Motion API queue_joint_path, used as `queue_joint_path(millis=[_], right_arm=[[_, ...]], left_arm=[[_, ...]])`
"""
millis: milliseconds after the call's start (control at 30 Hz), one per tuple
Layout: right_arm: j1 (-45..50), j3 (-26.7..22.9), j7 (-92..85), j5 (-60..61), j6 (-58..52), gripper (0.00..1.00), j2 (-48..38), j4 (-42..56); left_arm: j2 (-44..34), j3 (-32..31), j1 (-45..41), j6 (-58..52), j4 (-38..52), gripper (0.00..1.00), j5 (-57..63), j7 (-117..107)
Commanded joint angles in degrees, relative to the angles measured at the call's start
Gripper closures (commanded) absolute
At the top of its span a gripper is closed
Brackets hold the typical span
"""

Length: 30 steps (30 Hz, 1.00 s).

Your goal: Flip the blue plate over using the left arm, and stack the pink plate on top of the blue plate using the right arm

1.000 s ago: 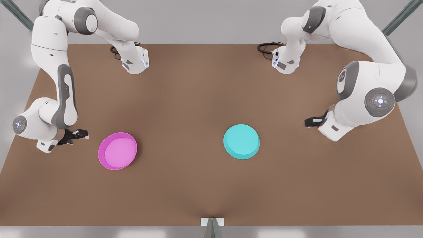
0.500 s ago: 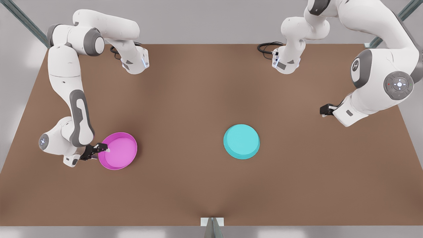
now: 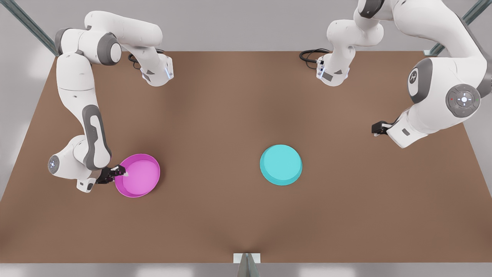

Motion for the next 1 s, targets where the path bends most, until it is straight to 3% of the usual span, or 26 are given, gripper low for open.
queue_joint_path(millis=[0,367,433,533,967], right_arm=[[0.0,0.0,0.0,0.0,0.0,0.51,0.0,0.0],[0.1,-0.1,0.6,0.0,1.7,0.55,1.1,0.0],[0.1,-0.1,0.5,0.0,1.6,0.60,1.0,0.0],[0.1,-0.1,0.0,0.0,1.9,0.79,1.0,0.0],[0.1,0.0,0.4,0.1,1.0,0.79,0.4,0.1]], left_arm=[[0.0,0.0,0.0,0.0,0.0,0.00,0.1,0.0],[0.3,0.0,-0.1,0.4,-0.1,0.00,0.2,0.0],[0.3,0.0,0.0,0.5,0.0,0.00,0.2,0.0],[0.5,0.0,0.0,1.0,0.0,0.00,0.2,0.0],[0.6,0.0,-0.1,1.1,0.0,0.00,0.3,0.0]])
